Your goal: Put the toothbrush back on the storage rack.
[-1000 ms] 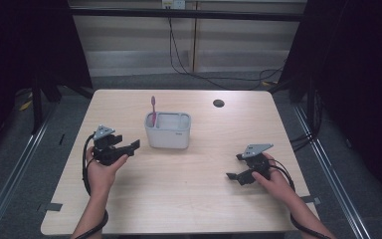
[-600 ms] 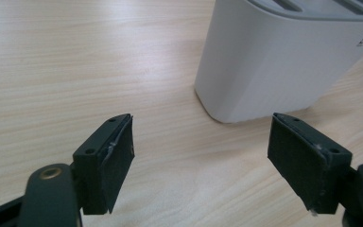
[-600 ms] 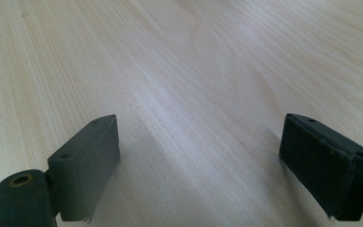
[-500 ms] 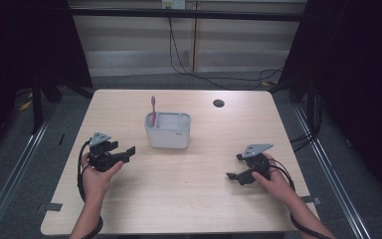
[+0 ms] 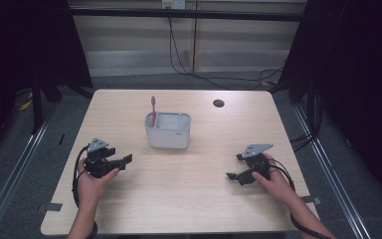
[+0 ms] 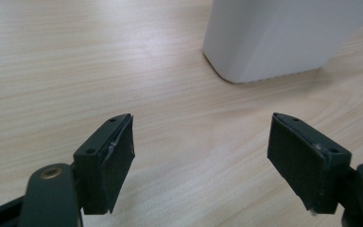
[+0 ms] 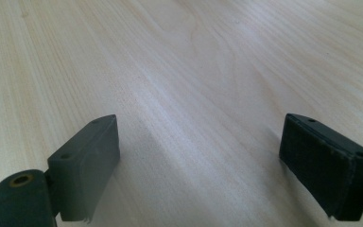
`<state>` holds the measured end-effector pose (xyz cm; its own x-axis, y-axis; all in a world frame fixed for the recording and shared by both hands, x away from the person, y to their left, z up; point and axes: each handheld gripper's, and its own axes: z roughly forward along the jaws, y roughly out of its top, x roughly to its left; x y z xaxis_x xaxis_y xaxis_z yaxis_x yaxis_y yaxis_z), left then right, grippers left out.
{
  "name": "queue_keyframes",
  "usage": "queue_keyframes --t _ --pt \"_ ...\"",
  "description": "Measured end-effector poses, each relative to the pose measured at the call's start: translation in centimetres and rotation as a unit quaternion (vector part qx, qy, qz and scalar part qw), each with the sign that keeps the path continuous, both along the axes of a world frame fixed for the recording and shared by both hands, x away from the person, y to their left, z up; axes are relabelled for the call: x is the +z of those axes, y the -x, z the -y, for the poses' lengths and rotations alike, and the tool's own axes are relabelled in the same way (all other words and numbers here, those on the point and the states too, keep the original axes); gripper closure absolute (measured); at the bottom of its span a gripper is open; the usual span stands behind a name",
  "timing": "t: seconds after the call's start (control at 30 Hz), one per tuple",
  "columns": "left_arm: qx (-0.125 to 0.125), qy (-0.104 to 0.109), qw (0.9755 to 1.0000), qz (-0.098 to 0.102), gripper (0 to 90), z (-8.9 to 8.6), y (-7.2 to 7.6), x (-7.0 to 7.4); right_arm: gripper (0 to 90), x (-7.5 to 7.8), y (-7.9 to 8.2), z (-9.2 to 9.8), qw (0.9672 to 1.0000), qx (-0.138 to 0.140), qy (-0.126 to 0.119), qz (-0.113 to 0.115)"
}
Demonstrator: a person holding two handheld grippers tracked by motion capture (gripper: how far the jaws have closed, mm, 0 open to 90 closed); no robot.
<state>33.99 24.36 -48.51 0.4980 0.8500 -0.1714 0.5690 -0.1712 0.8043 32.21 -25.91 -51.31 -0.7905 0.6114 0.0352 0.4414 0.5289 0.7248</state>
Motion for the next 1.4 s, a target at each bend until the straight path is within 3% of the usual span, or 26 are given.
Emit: queue_keyframes --t 0.1,0.5,0.77,0.8,1.07,1.4 --pt "-0.004 -0.022 0.9997 -0.005 23.5 -0.1 0.1 -0.4 12.5 0.0 0.0 0.0 1.0 0.0 0.0 0.0" --pt "-0.018 -0.063 0.9975 -0.026 23.3 0.1 0.1 -1.6 12.6 0.0 0.0 0.0 1.0 0.0 0.0 0.0" --pt "-0.024 -0.077 0.9965 -0.023 23.1 0.5 0.2 -2.0 12.5 0.0 0.0 0.0 1.0 0.0 0.0 0.0" --pt "-0.027 -0.087 0.9955 -0.023 23.1 0.5 0.2 -2.0 12.5 0.0 0.0 0.0 1.0 0.0 0.0 0.0" --pt "-0.035 -0.101 0.9942 -0.015 20.6 1.0 0.2 -2.4 12.6 0.0 0.0 0.0 1.0 0.0 0.0 0.0" --pt "-0.035 -0.099 0.9943 -0.018 18.2 1.1 0.1 -2.5 12.5 0.0 0.0 0.0 1.0 0.0 0.0 0.001"
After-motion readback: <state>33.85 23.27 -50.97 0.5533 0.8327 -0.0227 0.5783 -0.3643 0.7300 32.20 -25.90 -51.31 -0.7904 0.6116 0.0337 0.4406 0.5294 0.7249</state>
